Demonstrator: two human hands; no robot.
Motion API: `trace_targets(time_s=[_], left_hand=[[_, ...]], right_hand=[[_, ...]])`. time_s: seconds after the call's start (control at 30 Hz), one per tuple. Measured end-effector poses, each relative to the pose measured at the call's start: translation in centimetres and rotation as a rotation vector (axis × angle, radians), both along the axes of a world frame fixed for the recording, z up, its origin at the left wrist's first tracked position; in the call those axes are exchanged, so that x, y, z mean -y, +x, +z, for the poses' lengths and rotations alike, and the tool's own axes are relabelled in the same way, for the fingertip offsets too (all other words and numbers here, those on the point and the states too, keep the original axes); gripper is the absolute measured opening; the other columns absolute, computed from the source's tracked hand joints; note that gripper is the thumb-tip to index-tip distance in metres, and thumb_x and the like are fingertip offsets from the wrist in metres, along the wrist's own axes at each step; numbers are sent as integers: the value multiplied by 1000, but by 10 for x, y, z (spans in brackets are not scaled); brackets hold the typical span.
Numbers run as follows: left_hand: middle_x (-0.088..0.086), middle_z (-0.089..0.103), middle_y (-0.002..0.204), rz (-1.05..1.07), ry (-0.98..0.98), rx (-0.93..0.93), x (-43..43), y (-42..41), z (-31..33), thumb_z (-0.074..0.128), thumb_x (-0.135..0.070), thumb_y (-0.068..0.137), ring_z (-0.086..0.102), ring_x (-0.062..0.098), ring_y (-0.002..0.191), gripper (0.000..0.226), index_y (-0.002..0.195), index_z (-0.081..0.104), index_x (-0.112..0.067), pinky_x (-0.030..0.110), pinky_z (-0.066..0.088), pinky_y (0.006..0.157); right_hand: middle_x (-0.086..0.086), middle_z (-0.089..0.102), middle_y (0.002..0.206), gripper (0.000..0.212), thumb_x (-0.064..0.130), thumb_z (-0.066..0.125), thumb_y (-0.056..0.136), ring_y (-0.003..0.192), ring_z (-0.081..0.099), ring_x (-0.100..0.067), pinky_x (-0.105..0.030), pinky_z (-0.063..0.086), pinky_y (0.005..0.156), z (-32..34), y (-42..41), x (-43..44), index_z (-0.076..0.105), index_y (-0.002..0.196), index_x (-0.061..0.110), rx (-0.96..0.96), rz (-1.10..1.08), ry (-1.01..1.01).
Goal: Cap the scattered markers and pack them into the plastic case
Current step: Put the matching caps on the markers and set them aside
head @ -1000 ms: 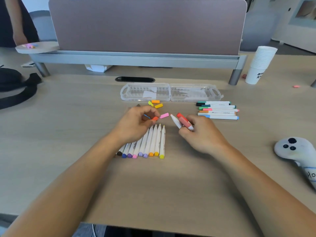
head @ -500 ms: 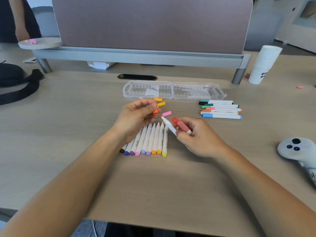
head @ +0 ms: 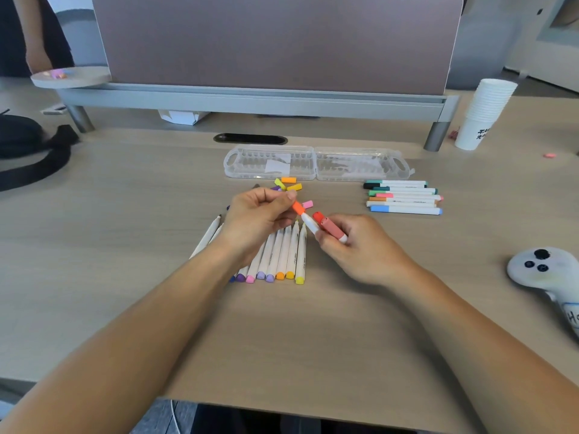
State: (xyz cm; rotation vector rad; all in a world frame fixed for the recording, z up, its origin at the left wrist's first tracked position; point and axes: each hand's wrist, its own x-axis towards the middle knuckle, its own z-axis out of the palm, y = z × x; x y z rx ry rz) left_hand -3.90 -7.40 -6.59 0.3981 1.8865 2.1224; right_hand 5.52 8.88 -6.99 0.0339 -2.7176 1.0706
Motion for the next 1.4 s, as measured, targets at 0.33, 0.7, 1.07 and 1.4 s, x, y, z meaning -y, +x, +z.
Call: trace_targets(time_s=[0.33,0.7,1.07,1.4], left_hand=[[-2,74,73,42,-25,-172,-8,13,3,68,-11,90,69,10,75,14,77,73,-9,26,58,81],[2,73,73,50,-21,-220,-12,13,4,69,-13,90,66,12,70,14,77,72,-14,25,56,73],[0,71,72,140,-241,-283,25,-18,15,63,-21,95,67,9,71,18,82,70,-12,24,56,73],[1,66,72,272,-582,-427,38,-46,7,60,-31,96,55,7,62,25,77,69,-17,27,49,63]], right_hand=[[4,49,61,28,36,53,97,58,45,-13,-39,37,54,-3,-2,-2,41,73,26,-107,19,247],[14,40,58,39,30,56,96,56,39,-4,-20,24,51,2,-2,-2,31,68,39,-180,-12,261],[-2,55,74,9,25,50,98,64,52,-20,-35,41,60,2,-6,-8,43,93,27,-251,-188,-161],[-21,59,75,28,23,65,94,60,59,-13,-24,46,57,-8,-11,-2,52,89,-2,-249,-304,-588]])
